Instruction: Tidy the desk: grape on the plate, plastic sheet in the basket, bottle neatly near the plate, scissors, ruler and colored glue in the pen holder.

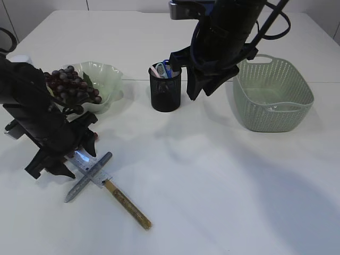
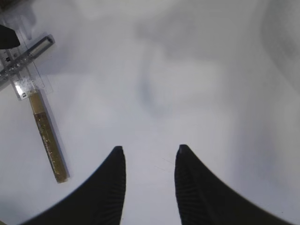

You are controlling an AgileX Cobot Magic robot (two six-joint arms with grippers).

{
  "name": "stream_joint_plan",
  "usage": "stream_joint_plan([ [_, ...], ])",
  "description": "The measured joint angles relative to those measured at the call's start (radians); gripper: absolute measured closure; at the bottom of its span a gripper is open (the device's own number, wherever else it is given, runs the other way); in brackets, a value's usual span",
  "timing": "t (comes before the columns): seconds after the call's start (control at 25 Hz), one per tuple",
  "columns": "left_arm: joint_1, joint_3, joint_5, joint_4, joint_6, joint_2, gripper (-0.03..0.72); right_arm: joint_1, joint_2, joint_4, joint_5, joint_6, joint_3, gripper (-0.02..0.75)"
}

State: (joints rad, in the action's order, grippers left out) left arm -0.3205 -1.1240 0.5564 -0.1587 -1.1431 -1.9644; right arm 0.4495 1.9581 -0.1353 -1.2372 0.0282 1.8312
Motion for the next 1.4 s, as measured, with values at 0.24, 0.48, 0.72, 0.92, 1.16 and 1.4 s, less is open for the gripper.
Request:
stream_joint_plan([
  [0.24,0.000,0.000,-0.016,0.000,0.000,-0.001,0.223,0.000,0.000,0.000,0.000,0.000,0.000,0.447],
  [0.48,0.000,0.000,-0.018,0.000,0.000,-0.010,0.223,0.000,0.000,0.000,0.000,0.000,0.000,0.447],
  [0.72,0.000,0.000,-0.020,-0.001,0.000,-0.015,0.223,0.000,0.000,0.000,0.000,0.002,0.000,0.447],
  [0.92,0.000,0.000,-0.020,-0.001,0.000,-0.017,0.223,0.000,0.000,0.000,0.000,0.002,0.000,0.447],
  [1.16,0.000,0.000,-0.020,-0.001,0.000,-0.017,0.223,0.000,0.000,0.000,0.000,0.004,0.000,0.446],
  [1.4,0.000,0.000,-0.018,-0.001,0.000,-0.025,0.223,0.000,0.000,-0.002,0.000,0.004,0.000,0.446],
])
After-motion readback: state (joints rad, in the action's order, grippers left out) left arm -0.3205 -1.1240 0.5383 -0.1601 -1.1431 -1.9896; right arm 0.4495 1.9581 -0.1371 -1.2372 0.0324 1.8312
